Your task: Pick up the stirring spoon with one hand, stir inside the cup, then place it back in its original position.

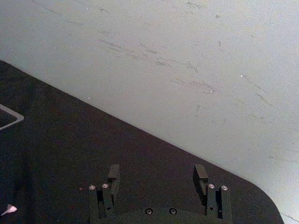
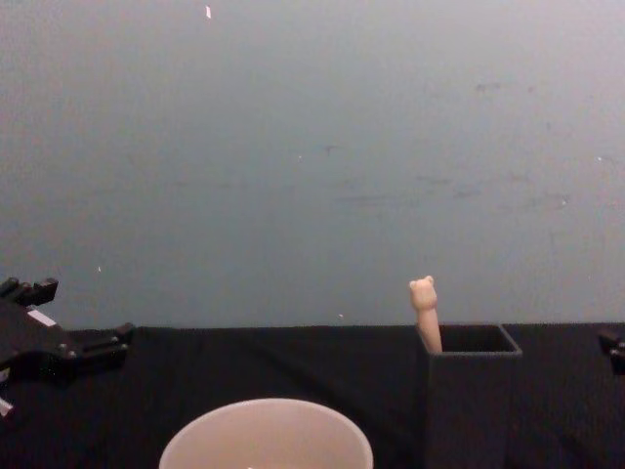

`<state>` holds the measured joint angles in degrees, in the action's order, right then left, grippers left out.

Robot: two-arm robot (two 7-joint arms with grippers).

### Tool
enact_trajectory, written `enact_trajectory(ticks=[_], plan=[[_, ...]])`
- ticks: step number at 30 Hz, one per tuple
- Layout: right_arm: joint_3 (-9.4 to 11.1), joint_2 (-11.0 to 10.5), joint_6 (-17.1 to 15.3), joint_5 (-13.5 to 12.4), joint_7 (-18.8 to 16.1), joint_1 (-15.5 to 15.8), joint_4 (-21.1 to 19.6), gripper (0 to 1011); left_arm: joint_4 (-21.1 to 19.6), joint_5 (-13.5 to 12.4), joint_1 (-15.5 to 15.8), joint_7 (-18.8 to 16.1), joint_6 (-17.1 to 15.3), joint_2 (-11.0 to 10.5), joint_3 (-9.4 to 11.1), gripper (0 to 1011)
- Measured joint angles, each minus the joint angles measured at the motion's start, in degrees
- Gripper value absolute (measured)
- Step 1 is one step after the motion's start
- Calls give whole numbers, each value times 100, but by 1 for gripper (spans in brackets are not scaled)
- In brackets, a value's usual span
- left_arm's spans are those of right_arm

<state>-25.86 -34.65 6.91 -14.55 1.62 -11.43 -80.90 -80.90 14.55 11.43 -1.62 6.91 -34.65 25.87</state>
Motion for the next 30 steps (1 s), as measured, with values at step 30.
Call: enact_trajectory(ticks=[30], plan=[[0,0,0,0,0,0,0,1000,0,0,0,0,0,0,0,1001]])
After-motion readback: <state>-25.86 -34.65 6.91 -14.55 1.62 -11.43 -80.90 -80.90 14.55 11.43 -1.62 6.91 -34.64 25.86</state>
